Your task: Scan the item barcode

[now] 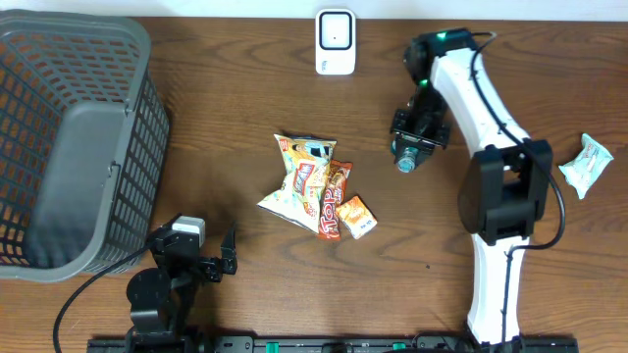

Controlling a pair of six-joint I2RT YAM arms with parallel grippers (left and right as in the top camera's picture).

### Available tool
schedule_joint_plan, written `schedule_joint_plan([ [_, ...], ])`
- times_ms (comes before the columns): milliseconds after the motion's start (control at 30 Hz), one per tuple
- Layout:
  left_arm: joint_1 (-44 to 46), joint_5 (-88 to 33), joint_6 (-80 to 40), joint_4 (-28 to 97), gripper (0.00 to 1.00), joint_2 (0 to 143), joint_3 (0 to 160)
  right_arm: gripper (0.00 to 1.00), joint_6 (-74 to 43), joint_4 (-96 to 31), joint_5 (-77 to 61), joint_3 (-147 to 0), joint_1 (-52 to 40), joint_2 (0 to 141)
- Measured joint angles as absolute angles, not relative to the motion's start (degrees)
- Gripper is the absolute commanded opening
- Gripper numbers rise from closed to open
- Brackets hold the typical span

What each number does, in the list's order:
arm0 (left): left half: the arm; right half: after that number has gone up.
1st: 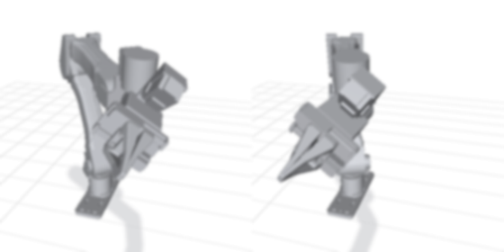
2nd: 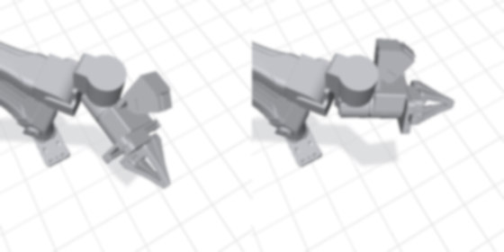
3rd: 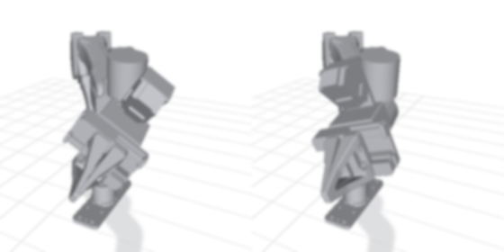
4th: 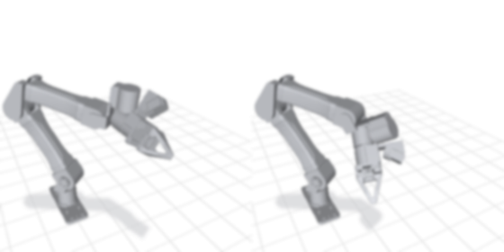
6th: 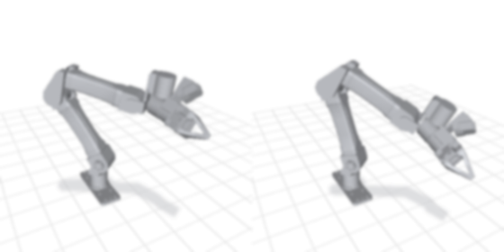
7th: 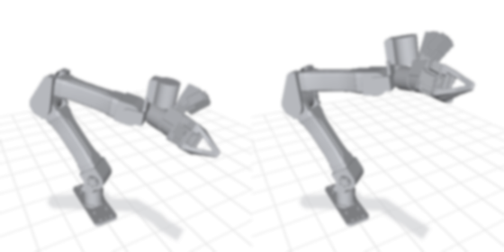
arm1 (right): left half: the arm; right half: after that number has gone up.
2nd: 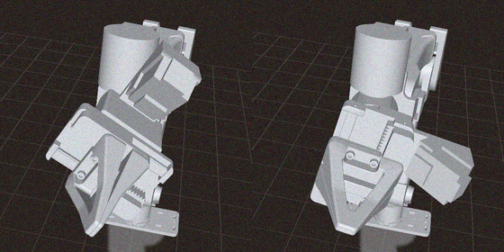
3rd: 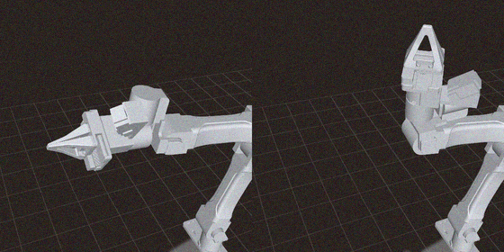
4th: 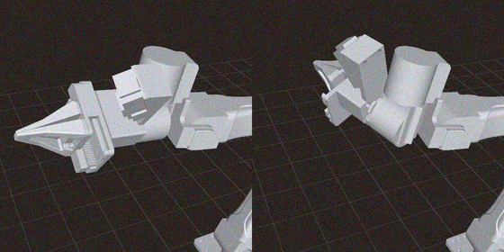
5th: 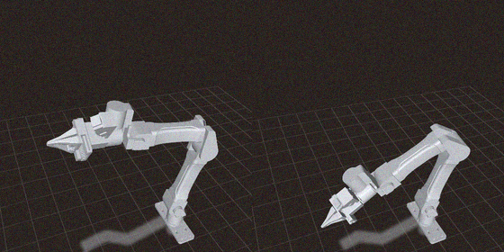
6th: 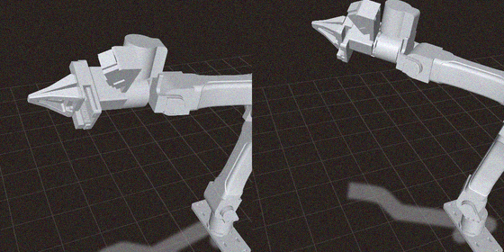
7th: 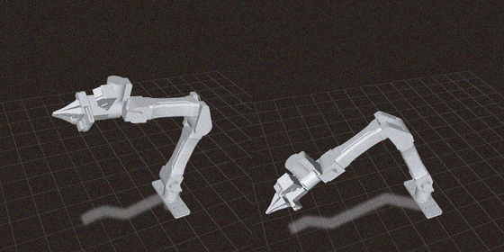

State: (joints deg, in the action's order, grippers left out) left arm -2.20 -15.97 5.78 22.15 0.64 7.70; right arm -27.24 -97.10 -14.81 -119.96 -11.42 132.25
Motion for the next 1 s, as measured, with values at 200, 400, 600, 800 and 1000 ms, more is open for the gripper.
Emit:
schedule_joint_plan([
  [200, -2.20, -15.97, 5.78, 22.15, 0.98, 0.64, 7.70, 0.21, -22.50, -97.12, -21.56, -119.96, -9.32, 129.78],
  [400, -2.20, -15.97, 5.78, 22.15, 0.98, 0.64, 7.70, 0.28, -21.32, -97.06, -23.44, -119.98, -9.23, 126.23],
  [600, -2.20, -15.97, 5.78, 22.15, 0.98, 0.64, 7.70, 0.36, -20.73, -97.25, -24.38, -120.09, -9.23, 121.95],
  [800, -2.20, -15.97, 5.78, 22.15, 0.98, 0.64, 7.70, 0.41, -20.51, -97.12, -21.30, -120.25, -9.26, 120.31],
  [1000, -2.20, -15.97, 5.78, 22.15, 0.98, 0.64, 7.70, 0.58, -20.62, -94.17, -16.73, -119.77, -10.26, 120.31],
])
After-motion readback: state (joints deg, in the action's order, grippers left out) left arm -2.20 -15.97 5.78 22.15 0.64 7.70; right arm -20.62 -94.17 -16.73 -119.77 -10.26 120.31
